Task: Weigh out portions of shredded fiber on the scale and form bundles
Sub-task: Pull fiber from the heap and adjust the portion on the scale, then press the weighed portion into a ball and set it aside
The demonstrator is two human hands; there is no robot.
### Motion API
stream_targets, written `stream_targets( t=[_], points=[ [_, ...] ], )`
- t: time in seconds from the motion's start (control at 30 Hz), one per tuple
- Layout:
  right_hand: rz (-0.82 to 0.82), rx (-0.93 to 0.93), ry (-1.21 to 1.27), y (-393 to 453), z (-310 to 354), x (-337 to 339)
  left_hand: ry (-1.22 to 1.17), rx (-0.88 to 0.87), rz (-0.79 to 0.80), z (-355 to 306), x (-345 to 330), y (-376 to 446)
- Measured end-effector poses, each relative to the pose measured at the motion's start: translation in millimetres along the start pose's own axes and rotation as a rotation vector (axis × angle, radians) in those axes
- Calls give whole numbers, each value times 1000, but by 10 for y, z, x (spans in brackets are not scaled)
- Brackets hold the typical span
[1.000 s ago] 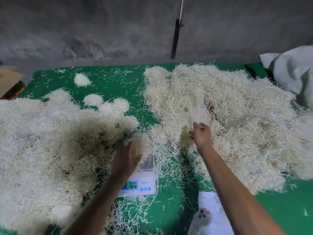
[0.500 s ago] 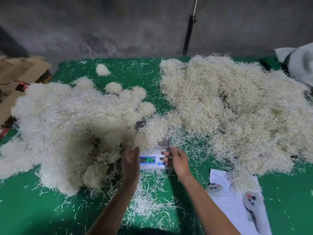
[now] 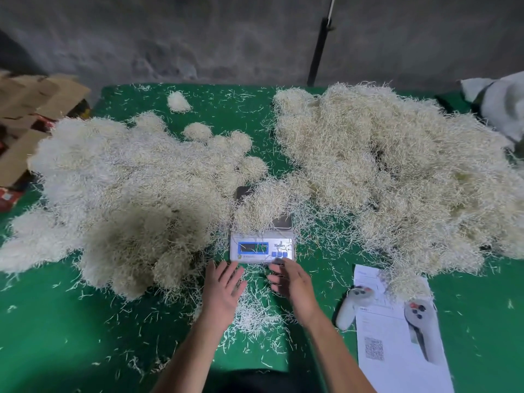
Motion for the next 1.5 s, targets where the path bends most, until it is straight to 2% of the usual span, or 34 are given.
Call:
stream_targets(
  t=[0.37, 0.43, 0.5, 0.57, 0.63, 0.7, 0.77, 0.83, 0.93, 1.0, 1.07, 1.17, 1.33, 1.5],
  points=[
    [65, 28, -38, 194, 209, -99, 62, 6, 16, -18, -47, 84],
    [25, 46, -107, 290, 308, -82, 249, -65, 5, -94, -146, 115],
    [-20, 108, -225, 454, 513, -70, 574, -203, 14, -245, -349, 164],
    [-114, 164, -442, 681, 790, -44, 845, -325, 65, -409, -654, 255],
    [-229, 212, -612, 932, 1088, 11, 980, -402, 83, -590, -975, 385],
    [-323, 240, -652, 1184, 1352, 104, 1147, -507, 23, -792, -1274, 572],
    [-397, 231, -702, 1415, 1549, 207, 1414, -581, -59, -964, -1536, 798],
    [-388, 174, -797, 1634, 1673, 267, 1647, -507, -38, -994, -1710, 1105],
    [-180, 3, -934, 1937, 1672, 267, 1798, -248, 95, -871, -1818, 1546],
    [-78, -96, -985, 2070, 1645, 276, 1882, -154, 172, -763, -1858, 1763],
    [-46, -103, -834, 2209, 1634, 319, 1986, -222, 170, -718, -1879, 1906],
    [-188, -40, -510, 2358, 1784, 479, 1950, -408, 155, -718, -1880, 1988],
    [-317, -84, -232, 2586, 1979, 767, 1874, -597, 218, -766, -1970, 1977],
    [-510, 43, -181, 2725, 2553, 1262, 1802, -745, 245, -913, -1909, 1891]
  ],
)
Point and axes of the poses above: each hand's wrist, its own y-axis towards the middle knuckle, its own x-axis out of the back of the hand, z = x × y, the point moved 4 cm from there along y, towards the middle knuckle, and after that the axes turned 12 degrees about z, right-handed, at the moved point
